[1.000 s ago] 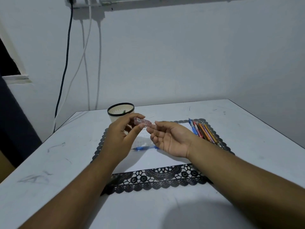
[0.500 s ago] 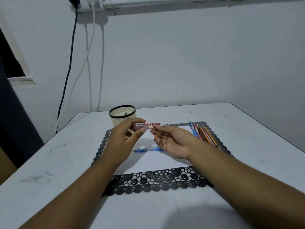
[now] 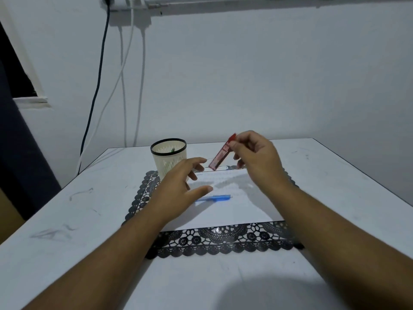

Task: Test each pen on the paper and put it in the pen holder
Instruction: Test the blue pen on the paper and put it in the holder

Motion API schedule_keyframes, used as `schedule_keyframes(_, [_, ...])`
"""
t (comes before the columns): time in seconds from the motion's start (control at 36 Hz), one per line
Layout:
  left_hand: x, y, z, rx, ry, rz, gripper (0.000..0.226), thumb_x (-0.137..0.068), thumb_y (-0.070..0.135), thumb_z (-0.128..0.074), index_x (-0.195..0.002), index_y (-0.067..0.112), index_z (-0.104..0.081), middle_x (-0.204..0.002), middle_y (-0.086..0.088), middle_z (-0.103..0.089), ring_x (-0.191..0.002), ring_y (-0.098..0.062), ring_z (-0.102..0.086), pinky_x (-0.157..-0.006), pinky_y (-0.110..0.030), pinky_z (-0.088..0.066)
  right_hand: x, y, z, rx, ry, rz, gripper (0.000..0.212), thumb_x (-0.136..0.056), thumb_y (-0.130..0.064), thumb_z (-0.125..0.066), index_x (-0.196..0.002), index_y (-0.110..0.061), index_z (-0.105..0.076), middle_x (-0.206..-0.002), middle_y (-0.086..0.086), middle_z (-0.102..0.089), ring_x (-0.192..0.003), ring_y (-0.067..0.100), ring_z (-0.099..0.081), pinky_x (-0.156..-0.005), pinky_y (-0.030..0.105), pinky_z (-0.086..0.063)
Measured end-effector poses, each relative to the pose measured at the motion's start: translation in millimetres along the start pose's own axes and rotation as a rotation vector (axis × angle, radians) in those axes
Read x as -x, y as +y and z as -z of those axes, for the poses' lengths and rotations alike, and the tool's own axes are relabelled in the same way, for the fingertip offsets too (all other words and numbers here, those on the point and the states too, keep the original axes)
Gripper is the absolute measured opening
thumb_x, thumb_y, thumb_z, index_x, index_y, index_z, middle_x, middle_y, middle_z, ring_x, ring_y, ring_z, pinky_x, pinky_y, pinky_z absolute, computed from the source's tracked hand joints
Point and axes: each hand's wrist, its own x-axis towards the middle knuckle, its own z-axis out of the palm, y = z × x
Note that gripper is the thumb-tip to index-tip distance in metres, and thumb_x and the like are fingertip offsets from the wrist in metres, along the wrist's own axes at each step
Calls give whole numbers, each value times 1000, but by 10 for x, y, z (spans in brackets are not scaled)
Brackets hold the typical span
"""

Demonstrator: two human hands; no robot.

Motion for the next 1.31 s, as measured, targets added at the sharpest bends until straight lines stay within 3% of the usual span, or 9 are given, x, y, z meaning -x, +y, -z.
schedule_keyframes(0.08, [24,6,-32,-5,-4,-20,60,-87,36,-79,-140,37,-53,-121,18,-59,-105,-2,-57,-79,-28,-55,32,117,-40,294,-254,-60,5,-92,-16,-76,-88,-17,-75,-75,7,-70,-64,9,-57,-60,29,-46])
schedule_keyframes(0.22, [8,7,-33,4,-36,24,56,-86,37,-80,-136,41,-55,-113,21,-65,-101,0,-60,-78,-28,-55,24,162,-105,190,-176,-103,4,-94,-19,-75,-90,-18,-76,-82,5,-76,-70,13,-67,-58,30,-49])
schedule_keyframes(0.39, [45,43,-111,142,-51,69,54,-88,28,-80,-136,38,-54,-90,8,-71,-76,-4,-66,-72,-28,-52,121,163,-230,-103,-133,-285,10,-94,-8,-73,-104,-6,-72,-86,11,-77,-70,19,-67,-57,32,-55])
schedule_keyframes(0.5, [75,129,-90,302,6,49,57,-90,17,-78,-136,39,-53,-91,10,-69,-70,-5,-61,-69,-34,-58,133,114,-301,-496,-95,-517,11,-96,-3,-68,-107,1,-69,-86,16,-75,-68,18,-67,-59,26,-58])
schedule_keyframes(0.67, [36,169,-81,251,86,-81,35,-95,24,-69,-129,33,-63,-99,7,-70,-82,-24,-64,-72,-31,-56,188,89,-368,-898,-181,-825,10,-97,-2,-64,-100,7,-68,-79,16,-70,-60,17,-69,-56,22,-61])
schedule_keyframes(0.86, [48,280,-9,75,239,-202,24,-104,19,-52,-125,21,-64,-101,13,-69,-96,-4,-64,-83,-12,-46,232,84,-470,-868,-247,-837,16,-100,-7,-59,-108,5,-67,-79,12,-75,-57,18,-68,-53,22,-59])
schedule_keyframes(1.0, [42,278,52,54,268,-219,23,-105,19,-49,-123,17,-63,-106,11,-70,-102,-11,-66,-84,-23,-50,236,92,-485,-891,-286,-862,19,-100,-7,-58,-112,5,-68,-96,18,-74,-61,19,-70,-57,23,-61])
schedule_keyframes(1.14, [43,283,7,107,246,-199,21,-105,17,-52,-123,15,-64,-105,10,-72,-99,-7,-67,-83,-14,-47,240,103,-462,-908,-244,-860,15,-102,-2,-55,-102,6,-67,-83,16,-74,-58,19,-69,-53,22,-59])
schedule_keyframes(1.31, [23,215,53,204,296,-96,27,-103,39,-54,-119,21,-66,-107,10,-70,-100,-20,-68,-81,-37,-57,226,59,-440,-894,-204,-832,12,-99,-4,-61,-96,5,-69,-78,14,-72,-56,16,-67,-52,21,-58])
